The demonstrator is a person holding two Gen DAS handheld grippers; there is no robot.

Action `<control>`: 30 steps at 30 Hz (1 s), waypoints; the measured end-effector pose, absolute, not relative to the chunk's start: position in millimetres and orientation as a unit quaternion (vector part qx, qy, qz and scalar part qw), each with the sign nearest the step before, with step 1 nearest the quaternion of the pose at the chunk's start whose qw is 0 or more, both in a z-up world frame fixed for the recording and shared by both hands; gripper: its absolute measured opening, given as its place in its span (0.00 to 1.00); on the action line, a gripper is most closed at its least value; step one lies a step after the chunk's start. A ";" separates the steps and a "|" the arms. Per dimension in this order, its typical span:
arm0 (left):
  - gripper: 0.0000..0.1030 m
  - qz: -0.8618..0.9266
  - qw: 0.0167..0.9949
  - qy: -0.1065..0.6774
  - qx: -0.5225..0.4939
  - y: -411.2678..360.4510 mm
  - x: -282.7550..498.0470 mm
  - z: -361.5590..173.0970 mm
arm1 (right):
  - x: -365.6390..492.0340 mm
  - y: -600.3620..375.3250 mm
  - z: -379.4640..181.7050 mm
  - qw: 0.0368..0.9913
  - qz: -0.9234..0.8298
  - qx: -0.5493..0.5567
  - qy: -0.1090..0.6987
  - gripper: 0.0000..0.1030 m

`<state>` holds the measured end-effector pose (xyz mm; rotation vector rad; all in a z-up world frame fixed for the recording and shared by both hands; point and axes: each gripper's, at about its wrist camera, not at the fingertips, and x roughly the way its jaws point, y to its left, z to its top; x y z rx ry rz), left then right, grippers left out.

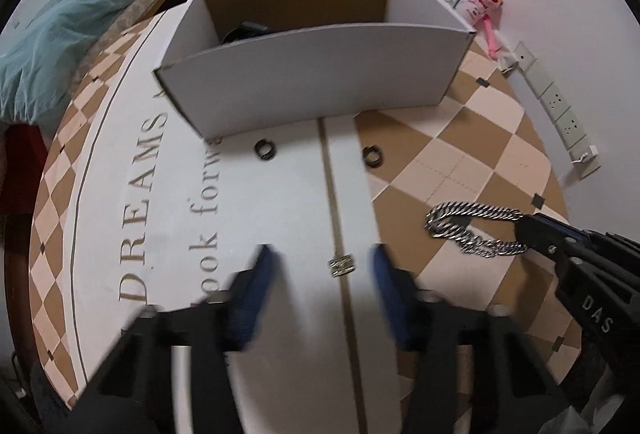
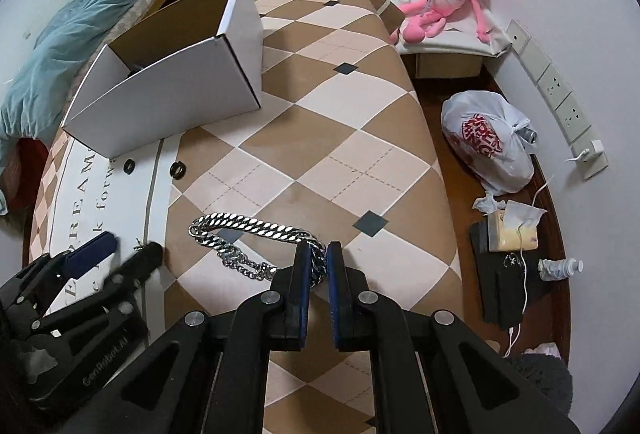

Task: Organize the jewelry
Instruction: 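Grasp the silver chain bracelet with the right gripper, then lower the chain bracelet into the white box and open the right gripper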

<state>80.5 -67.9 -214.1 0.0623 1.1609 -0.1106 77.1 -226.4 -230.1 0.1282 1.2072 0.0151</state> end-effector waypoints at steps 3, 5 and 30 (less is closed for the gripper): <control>0.13 -0.060 0.835 0.546 0.030 -70.3 80.5 -213.7 | 77.6 -226.6 -229.0 0.822 0.007 0.060 0.566 0.08; 0.09 -0.064 0.836 0.545 0.027 -68.8 81.8 -213.8 | 77.4 -226.2 -226.6 0.824 0.008 0.060 0.563 0.08; 0.09 -0.119 0.856 0.502 -0.025 -10.6 172.0 -98.7 | 150.8 -182.4 -64.8 0.866 0.150 0.075 0.471 0.08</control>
